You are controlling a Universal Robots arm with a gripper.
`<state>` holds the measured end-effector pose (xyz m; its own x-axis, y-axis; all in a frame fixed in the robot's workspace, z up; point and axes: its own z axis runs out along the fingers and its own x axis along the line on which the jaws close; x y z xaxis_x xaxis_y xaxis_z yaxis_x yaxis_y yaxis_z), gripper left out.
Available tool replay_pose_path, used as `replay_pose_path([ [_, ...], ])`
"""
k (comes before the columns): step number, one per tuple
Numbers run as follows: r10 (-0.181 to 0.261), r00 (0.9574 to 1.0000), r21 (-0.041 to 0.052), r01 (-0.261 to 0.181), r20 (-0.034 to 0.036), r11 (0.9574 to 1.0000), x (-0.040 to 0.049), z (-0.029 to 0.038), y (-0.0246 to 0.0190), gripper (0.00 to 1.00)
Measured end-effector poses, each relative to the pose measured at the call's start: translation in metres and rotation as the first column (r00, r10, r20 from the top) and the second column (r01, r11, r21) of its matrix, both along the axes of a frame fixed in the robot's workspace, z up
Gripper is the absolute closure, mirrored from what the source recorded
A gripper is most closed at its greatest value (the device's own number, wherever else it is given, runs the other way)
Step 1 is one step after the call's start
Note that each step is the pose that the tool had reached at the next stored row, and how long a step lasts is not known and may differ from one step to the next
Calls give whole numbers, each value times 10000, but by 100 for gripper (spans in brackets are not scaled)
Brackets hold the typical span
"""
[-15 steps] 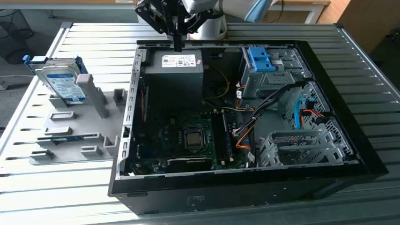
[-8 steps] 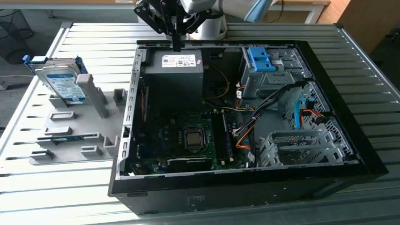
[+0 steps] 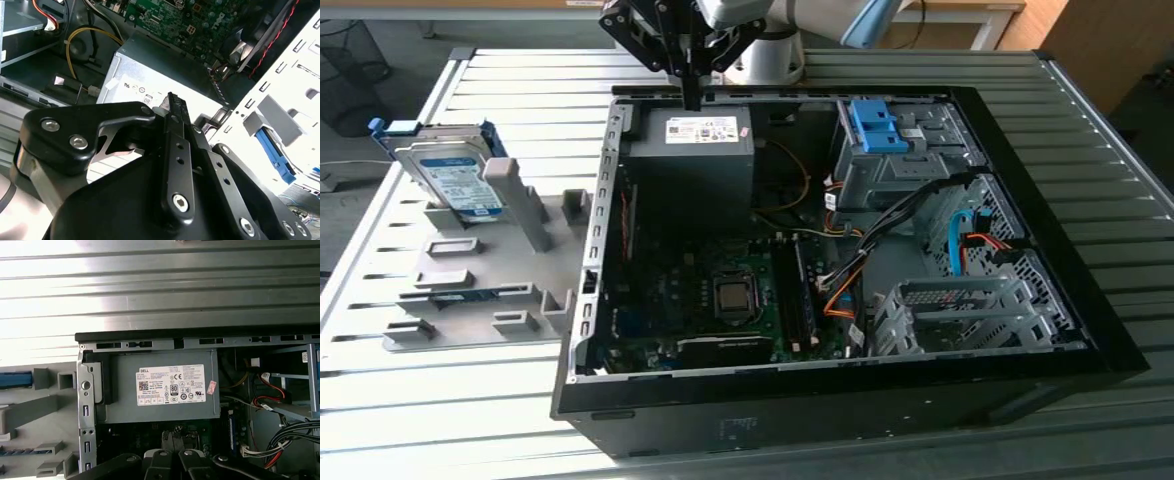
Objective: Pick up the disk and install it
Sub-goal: 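Reach for the disk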
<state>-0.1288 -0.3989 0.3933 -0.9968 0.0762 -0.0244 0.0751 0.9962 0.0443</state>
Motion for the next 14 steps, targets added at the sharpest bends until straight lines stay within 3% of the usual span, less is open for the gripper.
replay_pose_path([
  [14,0,10000,0,0,1,10000,-49,-2,0,89],
])
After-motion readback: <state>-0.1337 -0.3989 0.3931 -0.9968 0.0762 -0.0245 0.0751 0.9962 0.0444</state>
